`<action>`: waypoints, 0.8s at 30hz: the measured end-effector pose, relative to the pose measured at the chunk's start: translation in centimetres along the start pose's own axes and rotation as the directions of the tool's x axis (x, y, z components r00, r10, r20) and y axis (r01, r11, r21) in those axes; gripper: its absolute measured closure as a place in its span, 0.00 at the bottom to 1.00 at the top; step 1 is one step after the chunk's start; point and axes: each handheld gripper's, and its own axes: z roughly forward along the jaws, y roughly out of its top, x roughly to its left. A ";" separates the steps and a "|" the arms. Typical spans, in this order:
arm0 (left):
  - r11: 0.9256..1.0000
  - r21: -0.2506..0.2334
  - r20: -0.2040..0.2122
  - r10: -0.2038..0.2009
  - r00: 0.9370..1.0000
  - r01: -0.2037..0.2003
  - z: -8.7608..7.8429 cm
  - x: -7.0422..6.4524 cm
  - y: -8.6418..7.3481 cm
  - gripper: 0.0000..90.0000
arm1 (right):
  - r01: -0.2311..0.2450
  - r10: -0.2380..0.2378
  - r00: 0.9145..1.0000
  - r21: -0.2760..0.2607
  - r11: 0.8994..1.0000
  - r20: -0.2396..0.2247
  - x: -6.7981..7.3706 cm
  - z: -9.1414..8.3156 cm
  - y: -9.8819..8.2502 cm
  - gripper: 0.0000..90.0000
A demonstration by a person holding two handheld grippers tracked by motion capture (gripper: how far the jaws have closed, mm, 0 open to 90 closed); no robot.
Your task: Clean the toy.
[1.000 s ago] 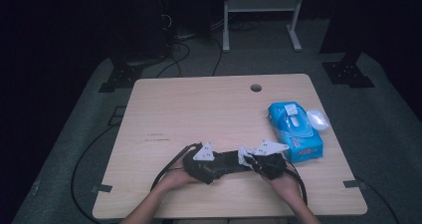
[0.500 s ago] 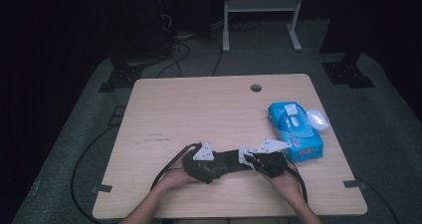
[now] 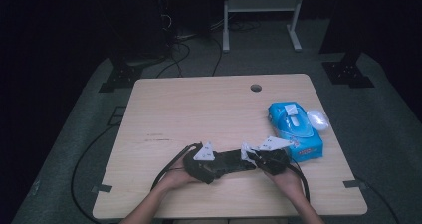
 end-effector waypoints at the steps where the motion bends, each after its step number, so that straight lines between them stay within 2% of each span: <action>1: 1.000 -0.001 0.002 0.000 1.000 0.000 0.0 0.0 0.0 0.27 | -0.001 0.001 1.000 0.003 1.000 0.000 0.0 -0.1 -0.1 0.94; 5: 1.000 0.001 0.009 0.008 1.000 -0.008 0.0 0.0 0.0 0.27 | 0.003 -0.003 1.000 0.012 1.000 -0.005 0.1 -1.1 -0.8 0.94; 8: 1.000 0.001 0.008 0.008 1.000 -0.008 0.1 -0.1 0.1 0.27 | 0.019 -0.018 1.000 0.012 1.000 -0.025 1.0 -1.2 -1.0 0.93; 10: 1.000 0.003 0.006 0.007 1.000 -0.007 0.1 -0.1 0.1 0.27 | 0.032 -0.032 0.997 0.011 0.999 -0.065 1.6 -0.8 -0.8 0.93; 14: 1.000 0.002 0.004 0.005 1.000 -0.005 0.2 -0.2 0.2 0.27 | 0.048 -0.047 0.994 0.006 0.999 -0.095 2.6 0.6 0.2 0.93; 16: 1.000 -0.001 0.003 0.001 1.000 -0.001 0.2 -0.2 0.2 0.27 | 0.069 -0.069 0.993 0.006 0.998 -0.096 3.0 1.3 0.5 0.93; 19: 1.000 0.000 0.003 0.003 1.000 -0.003 0.1 -0.2 0.1 0.27 | 0.068 -0.067 0.992 0.001 0.998 -0.107 2.8 1.4 0.5 0.94; 21: 1.000 -0.002 0.005 -0.001 1.000 0.001 0.1 -0.2 0.1 0.26 | 0.045 -0.044 0.993 0.003 0.999 -0.110 2.6 1.3 0.4 0.94; 24: 1.000 0.002 0.002 0.002 1.000 -0.002 0.1 -0.2 0.1 0.26 | 0.052 -0.051 0.993 0.008 0.999 -0.103 2.7 1.2 0.4 0.94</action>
